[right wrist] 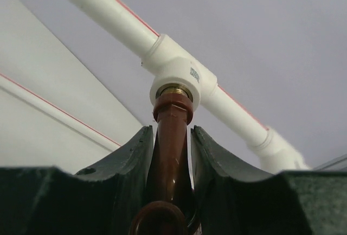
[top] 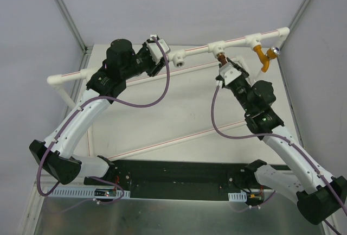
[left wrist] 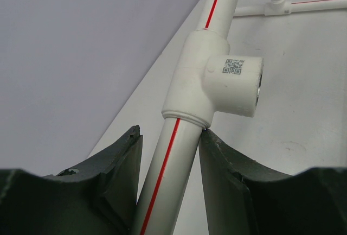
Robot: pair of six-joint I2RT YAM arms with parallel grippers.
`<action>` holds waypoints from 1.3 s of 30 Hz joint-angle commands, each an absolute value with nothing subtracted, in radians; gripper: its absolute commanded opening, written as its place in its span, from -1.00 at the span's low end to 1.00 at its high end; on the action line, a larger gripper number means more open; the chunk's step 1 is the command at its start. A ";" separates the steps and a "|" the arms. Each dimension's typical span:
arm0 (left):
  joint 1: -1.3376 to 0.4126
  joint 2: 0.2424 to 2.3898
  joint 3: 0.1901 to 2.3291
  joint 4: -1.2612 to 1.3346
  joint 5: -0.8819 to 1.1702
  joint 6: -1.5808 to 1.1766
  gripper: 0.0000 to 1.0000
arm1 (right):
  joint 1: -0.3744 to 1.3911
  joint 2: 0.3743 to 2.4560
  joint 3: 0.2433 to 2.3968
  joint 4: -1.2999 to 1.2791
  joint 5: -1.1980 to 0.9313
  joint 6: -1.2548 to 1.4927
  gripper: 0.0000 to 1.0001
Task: Install the water faucets
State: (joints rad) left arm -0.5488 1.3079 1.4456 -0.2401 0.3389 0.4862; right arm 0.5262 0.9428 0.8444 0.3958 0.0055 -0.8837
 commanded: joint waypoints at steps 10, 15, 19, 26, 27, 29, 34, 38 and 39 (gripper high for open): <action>-0.584 1.368 1.339 -0.650 0.489 0.239 -1.00 | 0.574 1.074 0.956 0.187 -0.026 -1.712 -1.00; -0.586 1.362 1.339 -0.650 0.488 0.241 -1.00 | 0.575 1.101 0.963 0.216 -0.032 -1.709 -1.00; -0.584 1.364 1.341 -0.650 0.491 0.238 -1.00 | 0.575 1.123 0.968 0.232 -0.037 -1.683 -1.00; -0.584 1.365 1.339 -0.650 0.495 0.238 -1.00 | 0.563 1.150 0.951 0.314 -0.040 -1.536 -1.00; -0.584 1.365 1.341 -0.650 0.495 0.239 -1.00 | 0.557 1.152 0.942 0.330 -0.043 -1.516 -1.00; -0.586 1.365 1.339 -0.650 0.494 0.241 -1.00 | 0.549 1.157 0.919 0.366 -0.049 -1.467 -1.00; -0.586 1.367 1.338 -0.650 0.500 0.241 -1.00 | 0.534 1.166 0.876 0.468 -0.077 -1.290 -1.00; -0.584 1.362 1.338 -0.650 0.500 0.242 -1.00 | 0.519 1.164 0.867 0.531 -0.109 -1.068 -1.00; -0.584 1.361 1.338 -0.650 0.500 0.242 -1.00 | 0.514 1.163 0.861 0.550 -0.115 -1.015 -1.00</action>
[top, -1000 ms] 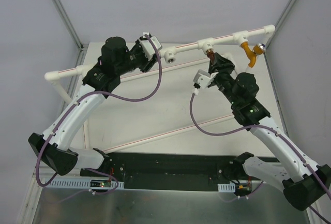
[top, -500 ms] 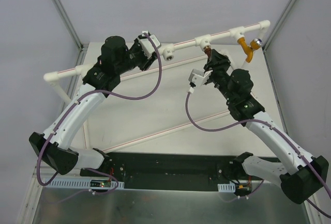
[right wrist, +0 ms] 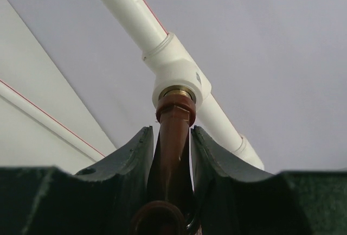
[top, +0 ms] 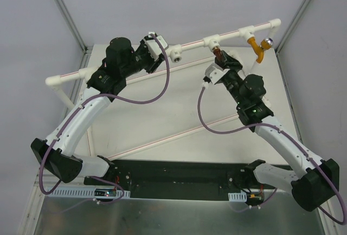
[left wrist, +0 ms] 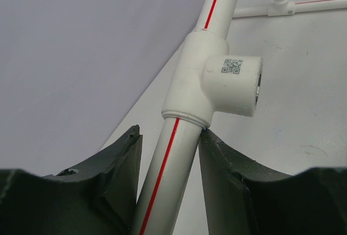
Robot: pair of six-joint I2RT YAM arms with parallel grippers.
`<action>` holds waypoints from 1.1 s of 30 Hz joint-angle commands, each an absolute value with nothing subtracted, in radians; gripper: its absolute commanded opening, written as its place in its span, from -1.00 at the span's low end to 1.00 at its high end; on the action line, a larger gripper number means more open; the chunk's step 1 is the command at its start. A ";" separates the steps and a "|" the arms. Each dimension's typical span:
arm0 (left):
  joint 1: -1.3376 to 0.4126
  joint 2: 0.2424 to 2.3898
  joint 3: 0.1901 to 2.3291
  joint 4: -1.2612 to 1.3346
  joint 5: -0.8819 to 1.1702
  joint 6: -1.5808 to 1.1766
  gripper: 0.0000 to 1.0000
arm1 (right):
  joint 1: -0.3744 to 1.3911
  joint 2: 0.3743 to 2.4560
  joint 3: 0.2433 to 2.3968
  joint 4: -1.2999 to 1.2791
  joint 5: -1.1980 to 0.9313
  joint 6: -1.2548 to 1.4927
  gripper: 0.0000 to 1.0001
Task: Install the water faucets
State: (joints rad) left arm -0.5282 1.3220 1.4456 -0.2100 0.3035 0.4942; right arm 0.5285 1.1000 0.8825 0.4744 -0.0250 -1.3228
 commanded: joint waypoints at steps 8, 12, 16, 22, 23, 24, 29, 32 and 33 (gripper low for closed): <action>-0.584 1.356 1.336 -0.650 0.500 0.242 -1.00 | 0.491 1.161 0.813 0.699 -0.129 -0.675 -1.00; -0.586 1.355 1.336 -0.650 0.499 0.242 -1.00 | 0.483 1.175 0.789 0.787 -0.115 -0.523 -1.00; -0.584 1.351 1.335 -0.650 0.495 0.245 -1.00 | 0.480 1.183 0.805 0.801 -0.043 -0.307 -1.00; -0.584 1.350 1.335 -0.650 0.494 0.244 -1.00 | 0.479 1.178 0.810 0.813 0.026 -0.063 -1.00; -0.584 1.350 1.335 -0.650 0.492 0.245 -1.00 | 0.479 1.172 0.811 0.813 0.032 -0.022 -1.00; -0.584 1.350 1.335 -0.650 0.494 0.245 -1.00 | 0.480 1.170 0.808 0.813 0.035 -0.002 -1.00; -0.584 1.353 1.335 -0.650 0.494 0.245 -1.00 | 0.479 1.163 0.804 0.804 0.113 0.263 -1.00; -0.584 1.353 1.335 -0.650 0.495 0.245 -1.00 | 0.479 1.164 0.792 0.830 0.126 0.433 -1.00; -0.584 1.353 1.335 -0.650 0.495 0.244 -1.00 | 0.480 1.164 0.788 0.845 0.135 0.489 -1.00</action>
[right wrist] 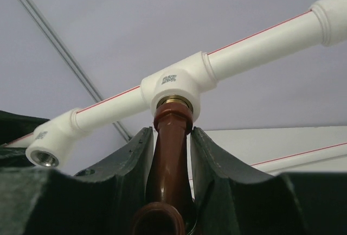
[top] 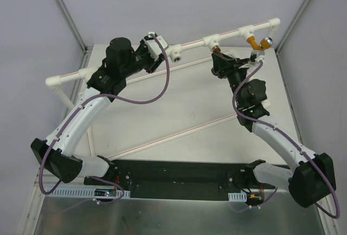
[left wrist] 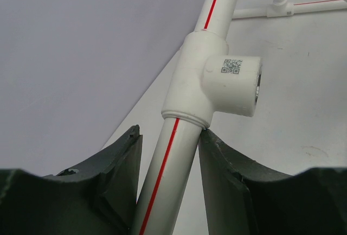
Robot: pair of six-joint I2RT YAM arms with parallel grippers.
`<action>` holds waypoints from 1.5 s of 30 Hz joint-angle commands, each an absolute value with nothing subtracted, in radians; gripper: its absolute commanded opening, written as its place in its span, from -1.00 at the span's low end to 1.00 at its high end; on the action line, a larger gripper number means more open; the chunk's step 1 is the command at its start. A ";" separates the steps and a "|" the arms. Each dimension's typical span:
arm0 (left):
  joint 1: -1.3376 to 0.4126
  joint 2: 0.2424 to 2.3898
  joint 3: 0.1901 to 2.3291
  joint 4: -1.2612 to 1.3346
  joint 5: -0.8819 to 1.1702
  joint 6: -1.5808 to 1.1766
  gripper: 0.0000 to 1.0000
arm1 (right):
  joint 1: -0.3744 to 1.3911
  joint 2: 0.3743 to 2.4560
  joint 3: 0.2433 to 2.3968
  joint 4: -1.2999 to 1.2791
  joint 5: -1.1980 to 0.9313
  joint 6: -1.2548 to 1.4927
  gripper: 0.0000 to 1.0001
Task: Install the water faucets
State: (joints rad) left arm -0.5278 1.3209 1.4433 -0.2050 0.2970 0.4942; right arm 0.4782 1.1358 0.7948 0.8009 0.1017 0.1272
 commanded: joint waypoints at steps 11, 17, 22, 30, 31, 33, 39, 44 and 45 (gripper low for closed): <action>-0.584 1.351 1.333 -0.650 0.491 0.245 -1.00 | 0.480 1.088 0.787 0.717 0.320 1.124 -1.00; -0.584 1.350 1.331 -0.650 0.486 0.245 -1.00 | 0.480 1.055 0.758 0.690 0.399 1.452 -1.00; -0.584 1.354 1.333 -0.650 0.486 0.244 -1.00 | 0.482 1.039 0.750 0.667 0.394 1.612 -1.00; -0.584 1.359 1.331 -0.650 0.482 0.244 -1.00 | 0.491 1.002 0.723 0.657 0.443 1.746 -1.00; -0.584 1.359 1.333 -0.650 0.482 0.244 -1.00 | 0.492 0.997 0.724 0.654 0.446 1.768 -1.00; -0.584 1.361 1.332 -0.650 0.482 0.245 -1.00 | 0.495 0.996 0.729 0.650 0.457 1.799 -1.00; -0.584 1.361 1.330 -0.650 0.476 0.247 -1.00 | 0.499 0.985 0.730 0.650 0.476 1.891 -1.00; -0.586 1.364 1.332 -0.650 0.480 0.245 -1.00 | 0.499 0.971 0.719 0.650 0.457 1.870 -0.75; -0.584 1.362 1.333 -0.650 0.479 0.245 -1.00 | 0.497 0.969 0.715 0.650 0.454 1.864 -0.61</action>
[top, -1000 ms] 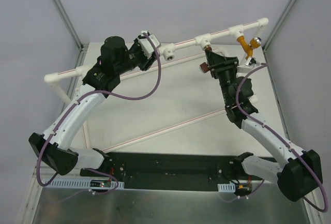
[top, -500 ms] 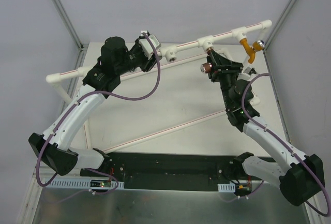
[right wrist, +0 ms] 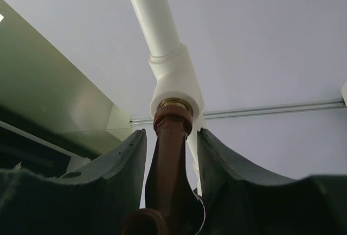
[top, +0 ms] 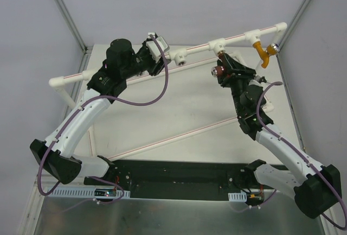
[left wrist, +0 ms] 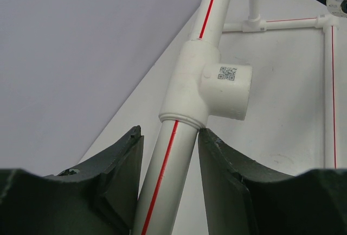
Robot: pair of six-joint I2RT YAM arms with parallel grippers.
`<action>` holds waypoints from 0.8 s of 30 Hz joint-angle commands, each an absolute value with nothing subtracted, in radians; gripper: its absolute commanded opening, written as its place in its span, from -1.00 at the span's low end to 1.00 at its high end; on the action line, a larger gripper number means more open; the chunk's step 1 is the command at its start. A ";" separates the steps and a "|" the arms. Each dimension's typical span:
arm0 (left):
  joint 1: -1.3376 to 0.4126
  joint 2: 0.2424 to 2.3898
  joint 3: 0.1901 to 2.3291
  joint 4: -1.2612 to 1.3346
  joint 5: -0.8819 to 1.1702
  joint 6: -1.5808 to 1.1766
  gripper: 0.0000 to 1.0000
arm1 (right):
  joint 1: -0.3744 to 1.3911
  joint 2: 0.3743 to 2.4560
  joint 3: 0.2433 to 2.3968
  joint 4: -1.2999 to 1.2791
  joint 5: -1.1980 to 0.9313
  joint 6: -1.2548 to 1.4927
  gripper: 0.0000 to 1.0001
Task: Install the water faucets
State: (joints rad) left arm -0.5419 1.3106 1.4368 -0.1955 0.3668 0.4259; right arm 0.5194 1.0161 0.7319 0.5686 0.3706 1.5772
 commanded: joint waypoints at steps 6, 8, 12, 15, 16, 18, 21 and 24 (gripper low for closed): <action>-0.584 1.359 1.331 -0.649 0.477 0.245 -1.00 | 0.499 0.950 0.696 0.677 0.446 1.743 -0.07; -0.584 1.361 1.330 -0.650 0.477 0.247 -1.00 | 0.497 0.940 0.698 0.666 0.437 1.723 0.05; -0.584 1.362 1.331 -0.650 0.477 0.245 -1.00 | 0.497 0.928 0.696 0.652 0.434 1.697 0.35; -0.584 1.361 1.331 -0.650 0.477 0.245 -1.00 | 0.499 0.919 0.699 0.624 0.422 1.686 0.43; -0.584 1.362 1.331 -0.650 0.476 0.247 -1.00 | 0.497 0.916 0.698 0.618 0.420 1.684 0.44; -0.584 1.362 1.330 -0.650 0.476 0.247 -1.00 | 0.499 0.913 0.690 0.614 0.413 1.678 0.46; -0.584 1.362 1.330 -0.650 0.476 0.247 -1.00 | 0.499 0.885 0.678 0.583 0.397 1.654 0.46; -0.584 1.361 1.330 -0.650 0.476 0.248 -1.00 | 0.497 0.833 0.657 0.535 0.405 1.628 0.47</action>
